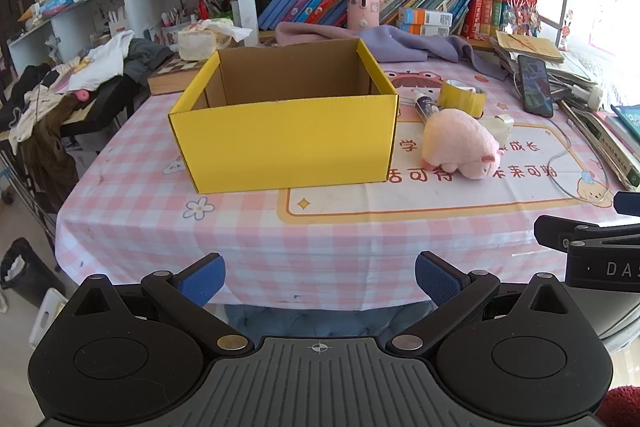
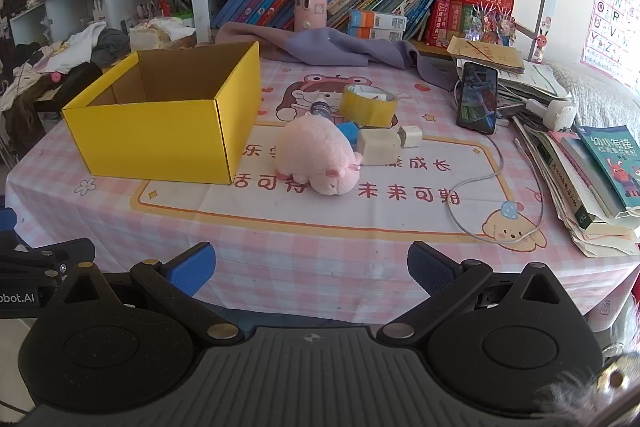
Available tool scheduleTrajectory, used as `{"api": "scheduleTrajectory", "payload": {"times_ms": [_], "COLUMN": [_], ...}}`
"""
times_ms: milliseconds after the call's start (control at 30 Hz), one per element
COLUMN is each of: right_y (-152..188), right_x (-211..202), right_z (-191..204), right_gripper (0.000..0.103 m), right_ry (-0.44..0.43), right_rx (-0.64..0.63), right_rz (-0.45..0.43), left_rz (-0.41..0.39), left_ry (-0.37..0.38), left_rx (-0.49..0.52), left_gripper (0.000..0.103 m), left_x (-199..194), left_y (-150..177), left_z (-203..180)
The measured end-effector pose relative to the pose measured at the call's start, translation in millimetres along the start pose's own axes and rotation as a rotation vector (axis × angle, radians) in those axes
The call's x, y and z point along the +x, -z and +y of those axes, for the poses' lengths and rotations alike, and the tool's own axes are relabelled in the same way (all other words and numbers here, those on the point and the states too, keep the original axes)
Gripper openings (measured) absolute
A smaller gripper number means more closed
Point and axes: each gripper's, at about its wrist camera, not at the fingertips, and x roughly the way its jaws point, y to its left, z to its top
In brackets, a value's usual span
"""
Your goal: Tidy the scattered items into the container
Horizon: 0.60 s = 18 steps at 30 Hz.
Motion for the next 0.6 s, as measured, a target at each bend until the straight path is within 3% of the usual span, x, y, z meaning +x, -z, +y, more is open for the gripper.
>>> {"api": "scheduleTrajectory", "payload": {"times_ms": [600], "right_y": [-1.0], "right_x": [0.4], "right_z": [2.1], "right_gripper": [0.103], "right_ry": [-0.001], "right_rx": [-0.003], "right_rz": [0.0], "left_rz": [0.015], "left_ry": [-0.001], "left_rx": [-0.007], "left_gripper": [0.102], "left_x": [1.1], "left_y": [-1.3], "left_z": [2.4]}}
